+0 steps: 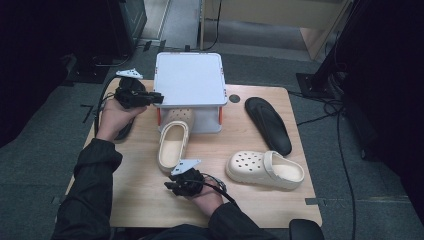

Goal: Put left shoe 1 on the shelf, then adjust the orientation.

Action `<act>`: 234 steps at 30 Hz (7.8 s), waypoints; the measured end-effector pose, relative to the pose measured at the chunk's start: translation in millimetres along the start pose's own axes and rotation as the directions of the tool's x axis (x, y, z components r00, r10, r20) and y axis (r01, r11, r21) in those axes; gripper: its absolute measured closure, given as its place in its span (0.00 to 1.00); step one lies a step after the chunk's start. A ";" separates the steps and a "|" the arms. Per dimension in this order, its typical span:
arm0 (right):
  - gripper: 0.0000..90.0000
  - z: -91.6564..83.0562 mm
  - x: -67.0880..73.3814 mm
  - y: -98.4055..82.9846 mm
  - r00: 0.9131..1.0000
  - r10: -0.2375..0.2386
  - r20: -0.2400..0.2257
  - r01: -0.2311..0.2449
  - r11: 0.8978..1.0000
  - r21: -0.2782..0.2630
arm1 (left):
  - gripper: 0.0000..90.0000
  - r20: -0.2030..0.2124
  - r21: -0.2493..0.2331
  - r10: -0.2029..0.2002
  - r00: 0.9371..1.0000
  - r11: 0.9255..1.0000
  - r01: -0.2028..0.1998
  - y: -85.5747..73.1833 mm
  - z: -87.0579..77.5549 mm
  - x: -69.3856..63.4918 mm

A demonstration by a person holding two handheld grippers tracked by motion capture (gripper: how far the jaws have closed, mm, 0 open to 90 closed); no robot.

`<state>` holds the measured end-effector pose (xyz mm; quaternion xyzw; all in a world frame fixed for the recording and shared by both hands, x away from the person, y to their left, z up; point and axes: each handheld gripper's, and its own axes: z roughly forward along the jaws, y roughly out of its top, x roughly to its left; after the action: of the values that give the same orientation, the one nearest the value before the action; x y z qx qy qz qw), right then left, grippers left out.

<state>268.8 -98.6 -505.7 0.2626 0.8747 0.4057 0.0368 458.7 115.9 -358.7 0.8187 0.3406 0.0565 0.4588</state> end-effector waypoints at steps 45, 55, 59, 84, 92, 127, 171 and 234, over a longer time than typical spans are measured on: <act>0.70 19.0 -90.2 59.4 0.988 -0.030 0.151 0.044 0.995 -0.092 | 0.84 -0.002 -0.003 0.003 1.000 1.000 -0.003 -0.4 0.3 -0.3; 0.67 2.9 -90.5 56.2 0.994 0.032 0.107 -0.021 0.995 -0.100 | 0.74 0.000 0.000 -0.022 1.000 1.000 0.022 0.4 -0.8 -3.0; 0.64 -8.9 -87.8 53.3 0.996 0.041 0.081 -0.032 0.994 -0.101 | 0.68 -0.008 0.016 -0.023 1.000 1.000 0.023 1.0 -3.9 -7.6; 0.57 -130.6 -84.5 -7.9 0.990 0.075 0.118 -0.060 0.990 -0.125 | 0.53 0.010 0.013 -0.019 1.000 1.000 0.018 -37.1 -11.8 -62.7; 0.54 -157.7 -85.3 -32.0 0.980 0.109 0.166 -0.085 0.985 -0.149 | 0.51 0.011 0.006 -0.019 1.000 1.000 0.019 -62.6 -2.8 -78.7; 0.56 -265.0 -96.6 -101.8 0.901 0.258 0.348 -0.168 0.949 -0.267 | 0.49 0.054 0.043 0.033 0.998 0.998 -0.036 -86.3 27.9 -91.0; 0.86 -181.7 -113.3 -63.1 0.965 0.215 0.148 -0.202 0.975 -0.096 | 0.59 0.044 0.034 0.032 0.999 0.999 -0.033 -95.4 25.5 -95.7; 0.82 -163.2 -170.6 -36.8 0.946 0.241 0.218 -0.206 0.963 -0.172 | 0.77 0.099 0.081 0.035 0.995 0.996 -0.043 -114.9 74.7 -124.0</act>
<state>354.3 -314.4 -448.8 0.4032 0.7963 0.4363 0.1136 336.4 26.9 -464.9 0.8452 0.3040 0.0113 0.4394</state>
